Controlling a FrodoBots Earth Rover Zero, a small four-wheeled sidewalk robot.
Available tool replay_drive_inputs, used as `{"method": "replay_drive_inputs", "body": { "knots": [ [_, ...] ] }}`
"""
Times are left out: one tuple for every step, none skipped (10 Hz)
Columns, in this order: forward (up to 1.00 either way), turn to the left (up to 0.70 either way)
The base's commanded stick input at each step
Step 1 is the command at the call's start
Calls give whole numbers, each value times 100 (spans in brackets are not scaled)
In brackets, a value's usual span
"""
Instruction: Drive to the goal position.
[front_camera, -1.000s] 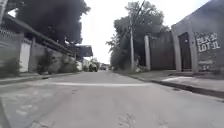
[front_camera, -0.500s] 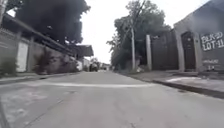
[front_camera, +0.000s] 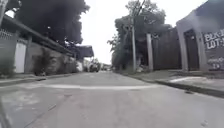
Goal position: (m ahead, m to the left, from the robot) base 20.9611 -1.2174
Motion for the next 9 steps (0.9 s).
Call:
{"method": "replay_drive_inputs", "body": {
  "knots": [
    [50, 0],
    [50, 0],
    [50, 0],
    [50, 0],
    [50, 0],
    [50, 0],
    [50, 0],
    [50, 0],
    [50, 0]
  ]
}}
